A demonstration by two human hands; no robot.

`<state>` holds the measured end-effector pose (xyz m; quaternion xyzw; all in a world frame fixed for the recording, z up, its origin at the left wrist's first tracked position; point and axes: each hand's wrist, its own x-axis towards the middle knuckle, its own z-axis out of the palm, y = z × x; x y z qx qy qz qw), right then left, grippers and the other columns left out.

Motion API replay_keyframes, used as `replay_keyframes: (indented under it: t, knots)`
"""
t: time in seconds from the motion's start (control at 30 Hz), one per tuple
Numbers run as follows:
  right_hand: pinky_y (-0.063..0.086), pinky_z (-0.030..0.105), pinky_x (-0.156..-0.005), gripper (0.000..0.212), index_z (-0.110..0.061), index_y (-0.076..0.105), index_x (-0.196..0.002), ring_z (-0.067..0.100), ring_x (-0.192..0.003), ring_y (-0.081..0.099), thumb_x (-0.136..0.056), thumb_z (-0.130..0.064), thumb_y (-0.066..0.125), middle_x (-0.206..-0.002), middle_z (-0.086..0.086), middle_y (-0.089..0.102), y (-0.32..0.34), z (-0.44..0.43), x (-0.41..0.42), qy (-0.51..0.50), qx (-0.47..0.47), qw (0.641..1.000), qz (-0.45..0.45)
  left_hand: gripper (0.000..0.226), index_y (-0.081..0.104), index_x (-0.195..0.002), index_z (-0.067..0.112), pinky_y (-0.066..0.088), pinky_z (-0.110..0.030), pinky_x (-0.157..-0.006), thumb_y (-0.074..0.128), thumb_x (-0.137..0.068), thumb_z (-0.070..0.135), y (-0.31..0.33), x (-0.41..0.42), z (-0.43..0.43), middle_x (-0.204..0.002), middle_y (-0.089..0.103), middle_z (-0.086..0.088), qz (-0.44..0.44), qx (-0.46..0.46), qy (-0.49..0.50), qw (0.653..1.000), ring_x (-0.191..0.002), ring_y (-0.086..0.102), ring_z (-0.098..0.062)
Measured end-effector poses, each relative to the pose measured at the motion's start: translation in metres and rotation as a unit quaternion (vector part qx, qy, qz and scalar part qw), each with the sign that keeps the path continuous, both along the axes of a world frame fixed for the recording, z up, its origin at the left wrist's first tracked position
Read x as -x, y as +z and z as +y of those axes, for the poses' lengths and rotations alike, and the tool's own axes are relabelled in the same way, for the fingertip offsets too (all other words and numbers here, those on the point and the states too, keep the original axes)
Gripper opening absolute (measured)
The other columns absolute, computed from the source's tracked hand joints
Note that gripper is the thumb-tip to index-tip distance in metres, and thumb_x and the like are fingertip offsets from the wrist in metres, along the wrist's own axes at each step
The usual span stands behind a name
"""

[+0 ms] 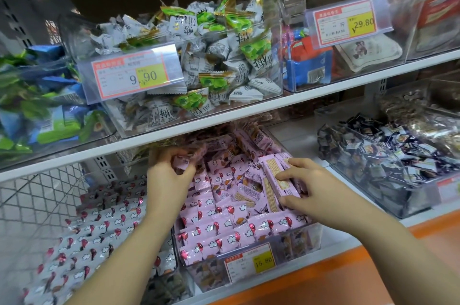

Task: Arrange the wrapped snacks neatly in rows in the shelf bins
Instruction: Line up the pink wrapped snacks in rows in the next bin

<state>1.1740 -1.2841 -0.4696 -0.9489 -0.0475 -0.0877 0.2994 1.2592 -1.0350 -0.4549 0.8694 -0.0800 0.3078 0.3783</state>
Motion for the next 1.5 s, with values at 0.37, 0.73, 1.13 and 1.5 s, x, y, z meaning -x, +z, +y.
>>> replay_keyframes:
  t: [0.37,0.73,1.13,1.5]
  knots:
    - [0.029,0.026,-0.107,0.048,-0.031,0.052,-0.129,0.011,-0.136,0.029,-0.084,-0.038,0.066,-0.150,-0.009,0.026,0.001,0.000,0.001,0.002,0.001,1.000,0.002,0.041,0.052,-0.119,0.021,0.049,-0.032,-0.076,0.065,-0.085,0.040,0.005,0.004,-0.001,-0.091,0.063,-0.006,0.169,-0.174,0.008,0.970,-0.078,0.060,-0.023]
    - [0.025,0.010,-0.091,0.046,-0.030,0.055,-0.126,0.007,-0.127,0.042,-0.082,-0.032,0.069,-0.142,-0.007,0.038,0.009,-0.007,0.005,-0.009,-0.012,1.000,-0.004,0.039,0.047,-0.132,0.036,0.043,-0.038,-0.099,0.049,-0.094,0.041,0.011,0.035,-0.062,-0.133,0.041,0.016,0.136,-0.295,-0.243,0.914,-0.109,0.053,-0.011]
    - [0.030,0.010,-0.050,0.032,-0.028,0.067,-0.112,0.001,-0.057,0.043,-0.081,-0.020,0.063,-0.062,-0.020,0.040,0.013,-0.008,0.006,-0.127,-0.015,0.989,-0.074,0.052,0.045,-0.136,0.034,0.023,-0.022,-0.106,0.058,-0.088,0.048,0.001,0.036,-0.101,-0.156,0.010,0.014,0.239,-0.213,-0.296,0.900,-0.140,0.025,-0.009]
    - [0.038,-0.002,-0.056,0.021,-0.025,0.071,-0.100,-0.003,-0.063,0.058,-0.083,-0.013,0.067,-0.081,-0.015,0.063,0.026,0.011,0.018,-0.116,-0.157,0.967,-0.165,0.025,0.053,-0.101,0.044,0.039,-0.031,-0.103,0.063,-0.078,0.051,0.021,0.054,-0.056,-0.137,0.033,0.018,0.138,-0.107,-0.251,0.952,-0.121,0.047,-0.006]
